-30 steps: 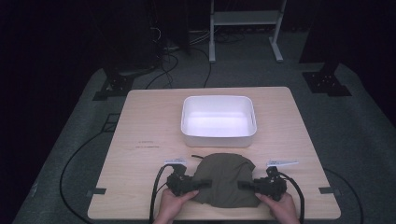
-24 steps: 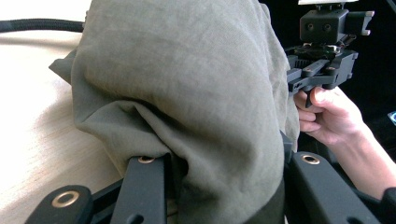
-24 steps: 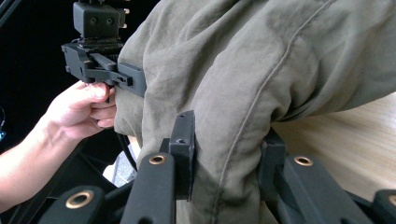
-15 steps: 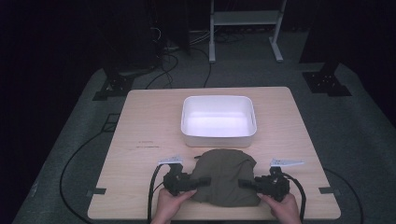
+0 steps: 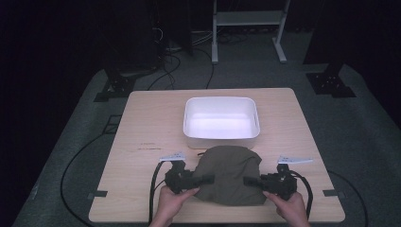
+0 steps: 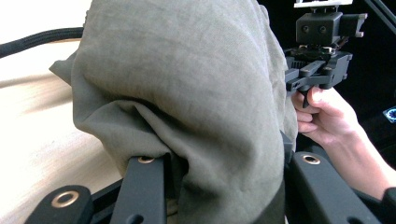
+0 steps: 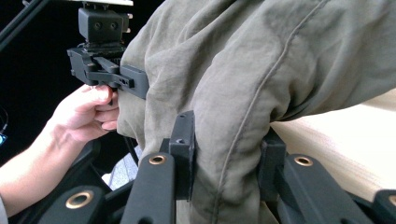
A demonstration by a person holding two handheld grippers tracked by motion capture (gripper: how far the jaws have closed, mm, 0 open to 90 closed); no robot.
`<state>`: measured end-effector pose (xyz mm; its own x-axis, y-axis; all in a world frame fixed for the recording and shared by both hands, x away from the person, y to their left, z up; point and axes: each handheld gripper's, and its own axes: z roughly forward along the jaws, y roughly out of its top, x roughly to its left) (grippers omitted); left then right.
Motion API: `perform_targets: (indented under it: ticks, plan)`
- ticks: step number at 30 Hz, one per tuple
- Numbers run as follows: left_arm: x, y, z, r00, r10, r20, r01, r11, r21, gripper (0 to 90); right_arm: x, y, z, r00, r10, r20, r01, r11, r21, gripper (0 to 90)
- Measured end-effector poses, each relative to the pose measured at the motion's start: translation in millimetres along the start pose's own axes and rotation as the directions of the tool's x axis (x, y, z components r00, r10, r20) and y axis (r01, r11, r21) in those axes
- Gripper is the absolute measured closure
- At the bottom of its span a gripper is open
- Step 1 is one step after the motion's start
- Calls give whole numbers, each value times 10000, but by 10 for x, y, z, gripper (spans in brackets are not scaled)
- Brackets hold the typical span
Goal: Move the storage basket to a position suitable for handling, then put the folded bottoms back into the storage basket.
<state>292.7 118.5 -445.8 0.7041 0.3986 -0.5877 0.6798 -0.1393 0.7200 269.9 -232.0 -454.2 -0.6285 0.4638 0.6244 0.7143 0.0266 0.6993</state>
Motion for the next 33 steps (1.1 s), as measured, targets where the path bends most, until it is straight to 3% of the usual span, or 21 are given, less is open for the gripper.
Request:
perform_targets:
  ticks: [9, 17, 21, 33]
  plan:
    - [-61, 148, -57, 9999, -99, 123, 102, 9997, -229, 613, 75, 147, -68, 9999, -72, -131, 70, 9998, -181, 665]
    - [-119, 390, -153, 9995, 267, 155, -260, 9985, -473, 612, 181, 387, -111, 9991, -414, -136, 408, 9984, -388, 665]
    - [-136, 427, -182, 9996, 229, 171, -215, 9968, -767, 613, 224, 474, -128, 9985, -511, -206, 499, 9973, -535, 665]
    - [-160, 521, -240, 9997, 242, 88, -234, 9964, -813, 612, 255, 624, -129, 9978, -577, -312, 563, 9974, -443, 666]
